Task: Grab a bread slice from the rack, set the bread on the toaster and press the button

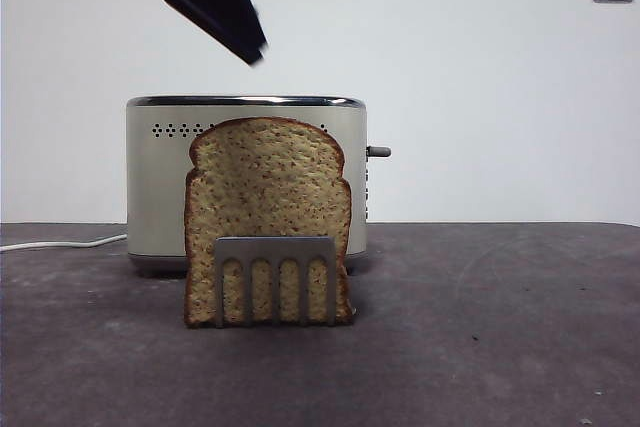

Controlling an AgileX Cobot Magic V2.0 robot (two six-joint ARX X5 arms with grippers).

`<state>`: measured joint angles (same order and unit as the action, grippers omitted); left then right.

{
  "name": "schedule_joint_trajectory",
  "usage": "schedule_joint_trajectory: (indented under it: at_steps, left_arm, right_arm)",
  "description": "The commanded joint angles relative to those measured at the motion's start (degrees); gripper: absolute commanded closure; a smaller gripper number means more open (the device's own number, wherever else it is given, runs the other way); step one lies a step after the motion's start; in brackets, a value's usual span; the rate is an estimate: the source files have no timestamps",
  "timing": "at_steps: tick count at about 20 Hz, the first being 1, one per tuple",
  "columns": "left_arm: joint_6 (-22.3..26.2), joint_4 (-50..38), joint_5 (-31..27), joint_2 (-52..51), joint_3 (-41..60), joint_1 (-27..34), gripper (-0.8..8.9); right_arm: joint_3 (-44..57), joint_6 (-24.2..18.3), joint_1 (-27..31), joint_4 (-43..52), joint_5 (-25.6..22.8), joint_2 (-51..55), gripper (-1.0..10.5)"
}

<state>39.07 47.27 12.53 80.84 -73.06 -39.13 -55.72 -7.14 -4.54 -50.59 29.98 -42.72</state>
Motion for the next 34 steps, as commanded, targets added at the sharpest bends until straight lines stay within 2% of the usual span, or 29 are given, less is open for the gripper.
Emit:
schedule_joint_trajectory:
  at_steps: [1,5,6,8,9,10,13,26,30,34]
  left_arm:
    - [1.77,-1.01,-0.59,3.15,0.24,-0.76,2.45]
    - [3.1,-1.38,-2.1,7.1,0.24,-1.11,2.53]
    - [3.19,-1.42,-2.19,7.65,0.24,-1.14,2.9]
    - [3.19,-1.4,-3.54,7.91,0.24,-1.18,6.06]
    - [3.19,-1.4,-4.02,7.91,0.24,-1.42,7.33]
    - [3.19,-1.29,-3.96,7.91,0.24,-1.55,7.91]
    - [3.19,-0.87,-3.96,7.91,0.24,-1.68,8.23]
    - [3.19,-0.87,-4.07,7.43,-0.63,-1.66,8.22]
    - [3.19,3.23,-6.54,7.32,-5.44,-1.68,8.22]
    - [3.17,9.42,-6.64,7.32,-15.06,-1.66,8.22]
  right_arm:
    - [-0.04,-0.46,-0.15,0.15,0.11,-0.02,9.6]
    - [-0.04,-0.46,-0.15,0.15,0.11,-0.04,9.6]
    - [-0.04,-0.46,-0.15,0.15,0.11,-0.04,9.6]
    - [-0.04,-0.46,-0.15,0.15,0.11,-0.04,9.6]
    - [-0.04,-0.46,-0.15,0.15,0.09,-0.04,9.6]
    - [-0.04,-0.46,-0.15,0.15,0.09,-0.04,9.6]
    - [-0.04,-0.46,-0.15,0.15,0.09,-0.04,9.6]
    - [-0.04,-0.46,-0.15,0.15,0.09,-0.04,9.6]
    - [-0.04,-0.46,-0.15,0.15,0.07,-0.04,9.6]
    - [-0.04,-0.48,-0.15,0.15,-0.04,-0.04,9.6]
